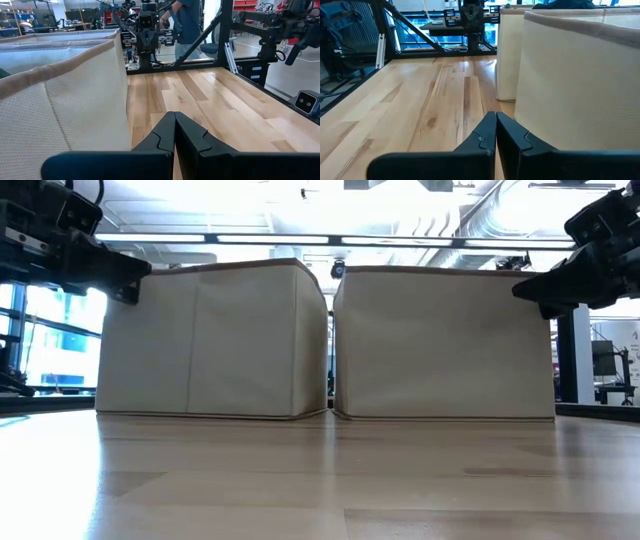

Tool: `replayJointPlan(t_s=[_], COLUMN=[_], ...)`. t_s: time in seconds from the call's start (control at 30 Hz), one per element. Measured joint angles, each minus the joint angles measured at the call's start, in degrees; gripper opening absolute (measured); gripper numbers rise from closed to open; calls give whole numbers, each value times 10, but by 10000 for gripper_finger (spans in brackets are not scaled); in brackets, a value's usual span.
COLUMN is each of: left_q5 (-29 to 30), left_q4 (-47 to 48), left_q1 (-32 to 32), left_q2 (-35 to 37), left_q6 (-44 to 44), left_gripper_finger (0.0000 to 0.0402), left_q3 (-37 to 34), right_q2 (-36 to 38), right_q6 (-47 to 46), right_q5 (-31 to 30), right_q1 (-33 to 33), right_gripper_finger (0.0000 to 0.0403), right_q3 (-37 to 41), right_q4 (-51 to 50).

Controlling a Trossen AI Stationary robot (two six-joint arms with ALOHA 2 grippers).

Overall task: Sort clothes
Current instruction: Return to Home Position

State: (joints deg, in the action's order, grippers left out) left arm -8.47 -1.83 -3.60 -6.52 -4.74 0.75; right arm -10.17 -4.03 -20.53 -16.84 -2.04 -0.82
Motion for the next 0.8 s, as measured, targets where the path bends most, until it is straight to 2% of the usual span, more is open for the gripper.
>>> replayJointPlan(t_s=[0.37,0.63,0.8], left_q5=[10,9,8], left_q4=[-6,-12,-24], left_q1=[17,21,21], left_q2=[10,64,63], left_q6=[2,1,0], left_gripper_finger=[0,0,0], left_q3=[-1,0,-1], right_q2=[6,100,102], right_q6=[0,0,0], right_q5=[1,4,1], right_q1=[-2,-2,-2], right_gripper_finger=[0,0,0], right_q3=[0,0,0], right_q4=[0,0,18])
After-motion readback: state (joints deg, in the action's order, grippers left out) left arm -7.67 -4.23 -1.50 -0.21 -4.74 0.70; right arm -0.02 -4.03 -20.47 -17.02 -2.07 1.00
